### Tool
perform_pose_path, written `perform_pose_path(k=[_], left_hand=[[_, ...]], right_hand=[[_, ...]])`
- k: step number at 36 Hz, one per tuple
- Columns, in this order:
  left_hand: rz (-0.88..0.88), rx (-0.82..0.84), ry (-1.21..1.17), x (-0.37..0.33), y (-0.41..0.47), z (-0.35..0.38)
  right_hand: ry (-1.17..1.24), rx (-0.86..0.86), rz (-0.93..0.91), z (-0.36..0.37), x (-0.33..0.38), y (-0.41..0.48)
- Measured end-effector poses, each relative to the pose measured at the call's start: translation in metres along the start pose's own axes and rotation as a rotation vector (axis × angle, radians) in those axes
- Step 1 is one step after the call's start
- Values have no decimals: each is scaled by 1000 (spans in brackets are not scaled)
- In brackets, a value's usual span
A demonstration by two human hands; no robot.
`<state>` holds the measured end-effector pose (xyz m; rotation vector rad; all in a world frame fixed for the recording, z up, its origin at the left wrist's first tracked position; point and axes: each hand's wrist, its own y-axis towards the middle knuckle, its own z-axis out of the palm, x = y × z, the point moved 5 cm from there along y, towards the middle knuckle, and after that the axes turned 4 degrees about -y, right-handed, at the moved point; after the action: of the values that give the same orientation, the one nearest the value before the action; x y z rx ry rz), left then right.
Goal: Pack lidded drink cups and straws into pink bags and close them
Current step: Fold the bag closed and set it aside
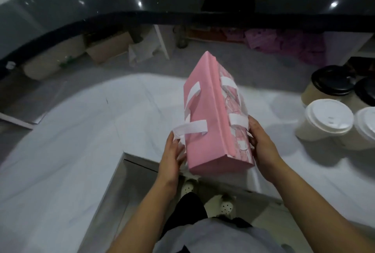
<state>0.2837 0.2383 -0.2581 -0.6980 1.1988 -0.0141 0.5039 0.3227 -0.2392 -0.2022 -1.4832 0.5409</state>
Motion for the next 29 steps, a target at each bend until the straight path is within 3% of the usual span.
perform_pose_path(k=[5, 12, 22, 29], left_hand=[[-149, 53, -116, 13, -11, 12], [-96, 108, -90, 7, -10, 16], [-5, 186, -51, -37, -7, 10], [201, 357, -8, -115, -13, 29]], right_hand=[[94, -58, 97, 4, -14, 1], [217, -35, 153, 18, -16, -8], [200, 81, -37, 44, 34, -10], [238, 78, -237, 53, 89, -18]])
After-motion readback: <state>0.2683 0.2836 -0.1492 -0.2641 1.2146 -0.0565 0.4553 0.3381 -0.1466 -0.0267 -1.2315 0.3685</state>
